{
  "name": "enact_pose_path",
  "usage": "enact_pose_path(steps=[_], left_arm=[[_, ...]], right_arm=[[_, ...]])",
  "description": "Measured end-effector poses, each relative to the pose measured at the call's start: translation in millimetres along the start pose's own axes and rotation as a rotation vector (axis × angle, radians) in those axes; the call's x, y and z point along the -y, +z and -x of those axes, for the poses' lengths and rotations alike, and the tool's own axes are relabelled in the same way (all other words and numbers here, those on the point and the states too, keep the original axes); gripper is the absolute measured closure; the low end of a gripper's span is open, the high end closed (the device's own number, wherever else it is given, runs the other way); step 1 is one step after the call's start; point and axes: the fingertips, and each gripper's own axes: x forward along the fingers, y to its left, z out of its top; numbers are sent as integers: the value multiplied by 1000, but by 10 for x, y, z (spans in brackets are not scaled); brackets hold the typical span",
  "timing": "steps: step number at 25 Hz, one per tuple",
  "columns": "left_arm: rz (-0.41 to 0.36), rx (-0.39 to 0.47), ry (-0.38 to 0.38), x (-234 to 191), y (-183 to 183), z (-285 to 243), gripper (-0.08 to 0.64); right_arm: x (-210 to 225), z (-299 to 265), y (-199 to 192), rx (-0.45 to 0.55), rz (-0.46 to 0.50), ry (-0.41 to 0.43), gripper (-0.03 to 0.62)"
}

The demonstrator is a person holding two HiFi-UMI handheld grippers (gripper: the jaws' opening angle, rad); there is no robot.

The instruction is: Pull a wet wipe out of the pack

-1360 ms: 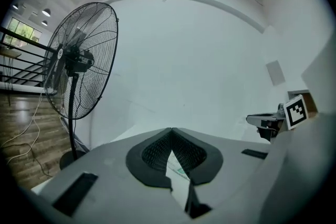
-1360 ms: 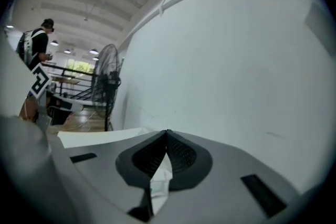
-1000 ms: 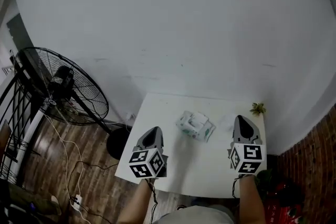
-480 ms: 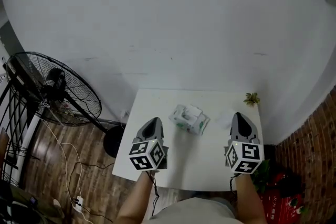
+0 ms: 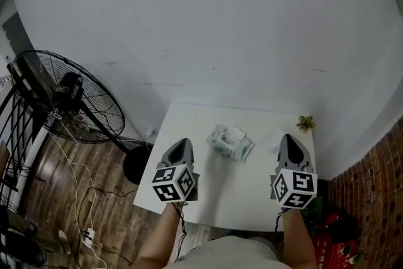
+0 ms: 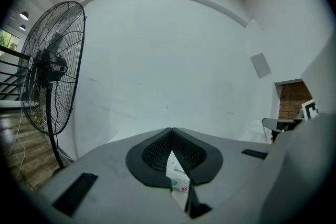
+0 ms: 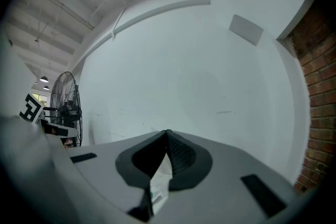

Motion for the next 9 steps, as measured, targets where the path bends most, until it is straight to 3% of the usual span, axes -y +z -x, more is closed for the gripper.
enact_pose_path(steps=[9], left_arm=[[12,-5,6,-82,-13,14,549]], right_arm=[[-119,-14,0,-3,-4,17,591]])
